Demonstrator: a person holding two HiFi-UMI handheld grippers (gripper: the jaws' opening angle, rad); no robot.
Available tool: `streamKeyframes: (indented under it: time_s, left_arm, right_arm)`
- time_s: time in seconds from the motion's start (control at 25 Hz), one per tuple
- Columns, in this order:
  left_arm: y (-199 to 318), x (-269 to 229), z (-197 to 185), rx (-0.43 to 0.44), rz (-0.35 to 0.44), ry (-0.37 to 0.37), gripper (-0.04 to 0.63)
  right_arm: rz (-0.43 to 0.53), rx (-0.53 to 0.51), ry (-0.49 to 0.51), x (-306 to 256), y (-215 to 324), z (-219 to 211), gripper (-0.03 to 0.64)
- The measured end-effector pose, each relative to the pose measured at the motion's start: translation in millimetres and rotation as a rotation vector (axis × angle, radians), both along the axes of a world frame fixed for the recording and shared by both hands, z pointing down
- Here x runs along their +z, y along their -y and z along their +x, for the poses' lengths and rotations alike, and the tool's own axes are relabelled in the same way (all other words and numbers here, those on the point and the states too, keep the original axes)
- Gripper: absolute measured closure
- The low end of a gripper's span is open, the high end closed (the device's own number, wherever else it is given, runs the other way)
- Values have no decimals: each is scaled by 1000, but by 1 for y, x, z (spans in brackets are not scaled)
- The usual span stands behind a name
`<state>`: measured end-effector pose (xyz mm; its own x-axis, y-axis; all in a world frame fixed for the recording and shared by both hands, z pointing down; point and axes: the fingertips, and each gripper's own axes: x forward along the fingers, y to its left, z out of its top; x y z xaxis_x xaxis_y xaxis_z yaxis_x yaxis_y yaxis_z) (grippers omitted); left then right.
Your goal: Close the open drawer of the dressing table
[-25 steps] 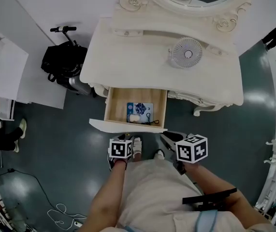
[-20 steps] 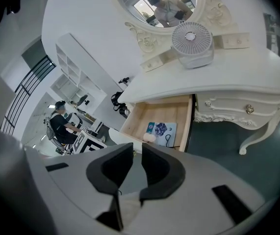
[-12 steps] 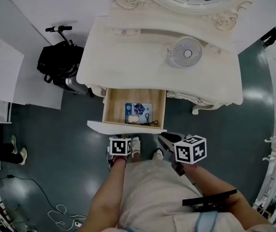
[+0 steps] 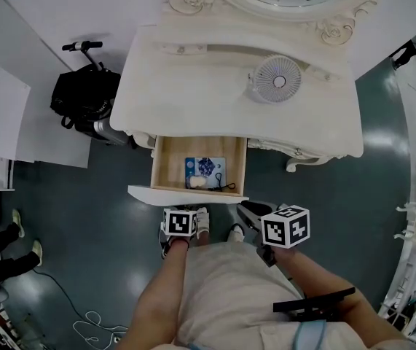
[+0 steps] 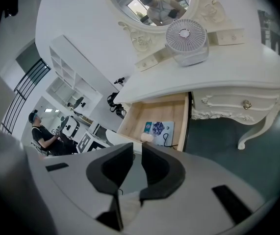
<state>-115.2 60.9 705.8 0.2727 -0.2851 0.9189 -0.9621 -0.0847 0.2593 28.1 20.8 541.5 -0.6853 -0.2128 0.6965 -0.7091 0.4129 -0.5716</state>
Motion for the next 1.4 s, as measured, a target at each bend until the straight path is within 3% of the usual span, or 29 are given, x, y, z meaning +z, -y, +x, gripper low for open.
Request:
streamKeyframes:
  time_s: [0.36,0.88,1.4]
  left_arm:
    - [9,-3,0,18,35,-9,463]
    - [31,-2,-2,21,180,-12,466]
    - [57,-4,-3,24,207,-19,468]
  right_arm:
    - [-2,19,-3,1,0,3,557]
    - [5,61,-2,6,-1,10,557]
    - [4,94,6,8,4,11,561]
